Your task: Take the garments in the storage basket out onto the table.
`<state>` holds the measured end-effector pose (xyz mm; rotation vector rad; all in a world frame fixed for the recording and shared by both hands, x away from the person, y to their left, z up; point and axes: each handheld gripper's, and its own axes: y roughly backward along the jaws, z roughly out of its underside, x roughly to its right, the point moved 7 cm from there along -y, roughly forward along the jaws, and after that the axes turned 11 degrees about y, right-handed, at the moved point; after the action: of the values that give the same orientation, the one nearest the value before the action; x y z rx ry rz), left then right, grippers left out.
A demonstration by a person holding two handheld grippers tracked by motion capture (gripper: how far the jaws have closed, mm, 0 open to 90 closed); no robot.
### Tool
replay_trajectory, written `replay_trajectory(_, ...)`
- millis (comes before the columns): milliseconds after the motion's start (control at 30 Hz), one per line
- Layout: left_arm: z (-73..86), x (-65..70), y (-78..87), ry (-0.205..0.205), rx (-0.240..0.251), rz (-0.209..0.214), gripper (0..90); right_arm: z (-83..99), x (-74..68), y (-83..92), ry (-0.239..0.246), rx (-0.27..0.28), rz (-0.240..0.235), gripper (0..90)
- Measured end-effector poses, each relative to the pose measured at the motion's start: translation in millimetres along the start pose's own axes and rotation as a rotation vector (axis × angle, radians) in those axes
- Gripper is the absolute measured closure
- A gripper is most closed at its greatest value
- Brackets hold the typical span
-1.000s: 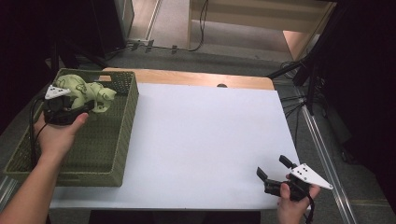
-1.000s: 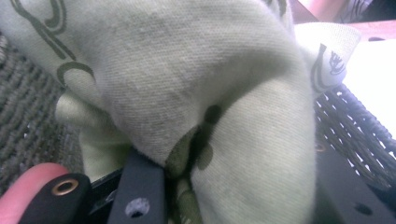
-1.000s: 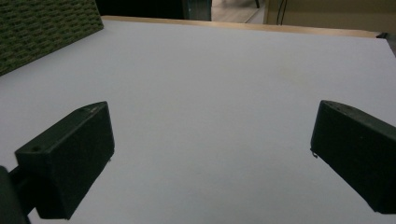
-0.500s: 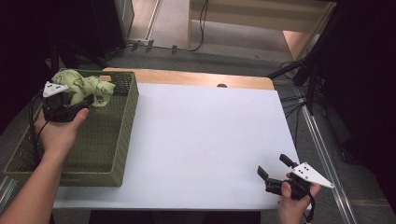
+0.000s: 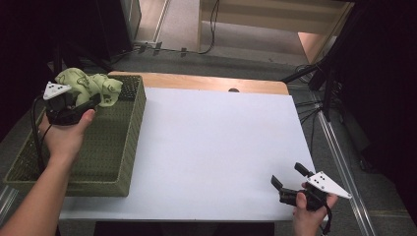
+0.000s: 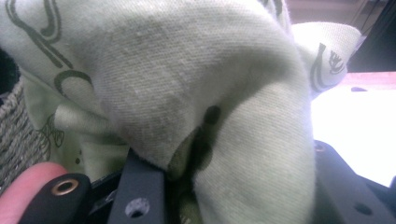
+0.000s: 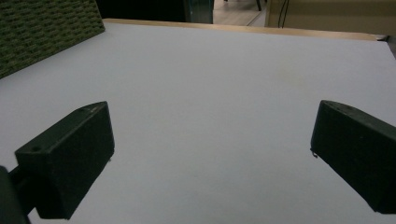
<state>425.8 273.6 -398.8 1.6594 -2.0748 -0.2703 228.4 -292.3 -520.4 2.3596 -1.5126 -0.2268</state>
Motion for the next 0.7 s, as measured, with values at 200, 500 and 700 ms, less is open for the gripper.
replay_trajectory(200, -7.7, 10.6, 4.9, -0.020, 0.038, 0.015, 59.9, 0.3, -0.3, -0.8, 0.005, -0.001, -0.001, 0.0)
replay_trajectory(500, -13.9, 33.6, 15.5, -0.079, 0.083, 0.044, 60.0, 0.2, -0.5, -0.3, 0.007, 0.001, -0.002, 0.0)
replay_trajectory(700, -18.0, 42.8, 18.4, -0.111, 0.122, 0.041, 60.0, 0.0, -0.6, -0.4, 0.009, -0.001, -0.002, 0.0)
